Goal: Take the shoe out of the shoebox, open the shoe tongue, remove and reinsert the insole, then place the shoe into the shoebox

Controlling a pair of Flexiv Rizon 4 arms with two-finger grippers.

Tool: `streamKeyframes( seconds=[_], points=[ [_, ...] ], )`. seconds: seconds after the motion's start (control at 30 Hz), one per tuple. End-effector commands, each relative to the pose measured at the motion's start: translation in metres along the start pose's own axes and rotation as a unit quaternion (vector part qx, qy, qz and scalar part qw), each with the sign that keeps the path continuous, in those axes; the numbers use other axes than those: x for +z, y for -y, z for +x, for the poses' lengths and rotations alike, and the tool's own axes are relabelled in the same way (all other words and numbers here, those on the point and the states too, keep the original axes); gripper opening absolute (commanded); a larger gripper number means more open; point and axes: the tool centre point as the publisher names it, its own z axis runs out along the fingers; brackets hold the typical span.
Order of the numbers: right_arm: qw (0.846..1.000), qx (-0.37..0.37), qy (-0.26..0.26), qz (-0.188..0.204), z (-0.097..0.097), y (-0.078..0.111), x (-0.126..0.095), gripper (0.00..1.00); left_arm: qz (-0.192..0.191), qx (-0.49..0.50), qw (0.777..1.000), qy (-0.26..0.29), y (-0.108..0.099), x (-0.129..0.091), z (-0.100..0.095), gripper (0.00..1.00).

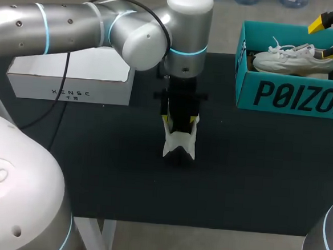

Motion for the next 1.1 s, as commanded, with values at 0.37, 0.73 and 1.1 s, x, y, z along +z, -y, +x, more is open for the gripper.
streamKeyframes(
  seconds=[0.37, 0.73, 1.1],
  points=[
    [1.0, 0.0, 0.001, 0.0, 0.0, 0.0, 0.0, 1.0, -0.007, -0.025, 1.0, -0.001, 0.004, -0.011, 0.013, 1.0],
    [1.0, 0.0, 0.001, 0.0, 0.0, 0.0, 0.0, 1.0, -0.01, -0.01, 1.0, 0.015, 0.007, -0.023, 0.004, 1.0],
    [1.0, 0.0, 0.001, 0.0, 0.0, 0.0, 0.0, 1.0, -0.028, -0.007, 0.999, -0.026, 0.029, -0.042, -0.006, 0.44]
  ],
)
